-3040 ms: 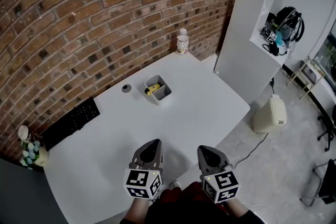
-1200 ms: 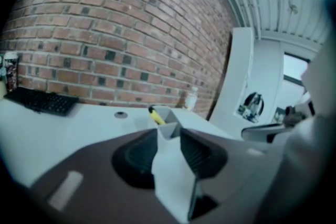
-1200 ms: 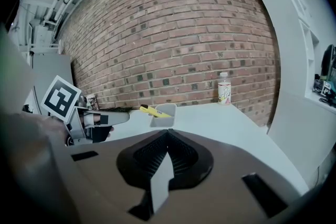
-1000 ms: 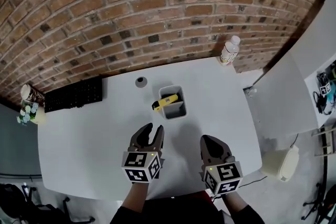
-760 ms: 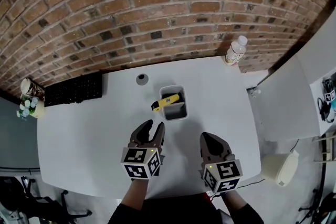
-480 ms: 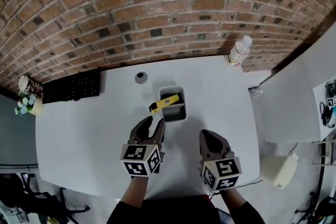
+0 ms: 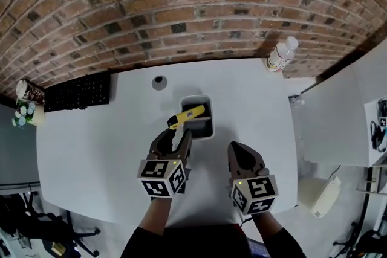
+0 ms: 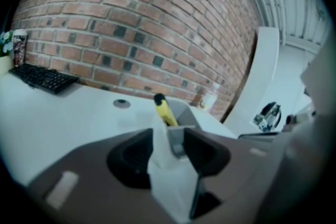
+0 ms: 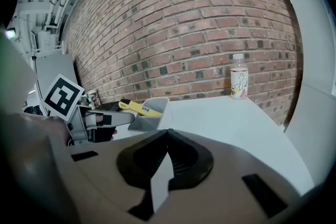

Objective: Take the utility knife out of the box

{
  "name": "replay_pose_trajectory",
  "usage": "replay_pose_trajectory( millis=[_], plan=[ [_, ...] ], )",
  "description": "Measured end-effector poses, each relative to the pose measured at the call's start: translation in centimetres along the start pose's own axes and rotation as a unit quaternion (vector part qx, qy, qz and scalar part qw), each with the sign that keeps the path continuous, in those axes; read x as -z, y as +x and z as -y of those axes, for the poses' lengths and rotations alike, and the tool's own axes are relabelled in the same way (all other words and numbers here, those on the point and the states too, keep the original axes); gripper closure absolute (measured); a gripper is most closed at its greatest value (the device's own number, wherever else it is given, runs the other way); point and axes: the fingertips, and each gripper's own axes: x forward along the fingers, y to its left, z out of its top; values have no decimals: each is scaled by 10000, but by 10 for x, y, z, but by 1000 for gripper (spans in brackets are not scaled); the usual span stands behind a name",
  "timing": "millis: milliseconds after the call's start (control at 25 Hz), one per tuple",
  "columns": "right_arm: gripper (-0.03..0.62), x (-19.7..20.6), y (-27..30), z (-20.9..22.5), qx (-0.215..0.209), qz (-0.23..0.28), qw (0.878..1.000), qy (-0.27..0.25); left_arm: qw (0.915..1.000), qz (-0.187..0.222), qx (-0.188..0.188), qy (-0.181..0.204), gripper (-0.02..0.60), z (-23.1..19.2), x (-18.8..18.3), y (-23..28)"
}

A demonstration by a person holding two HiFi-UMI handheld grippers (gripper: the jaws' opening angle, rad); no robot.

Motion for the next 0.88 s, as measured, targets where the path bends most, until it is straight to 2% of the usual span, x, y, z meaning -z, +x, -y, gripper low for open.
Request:
replay_pose_trajectory(
  millis=[560,880],
  plan=[
    [586,6,25,0,-153,-248,9996,-42,9997,225,53,-86,391,3,-19,18],
    [586,5,33,1,-196,-289,9994,-38,9992,360,-124,-72,393,-2,-31,24]
  ],
)
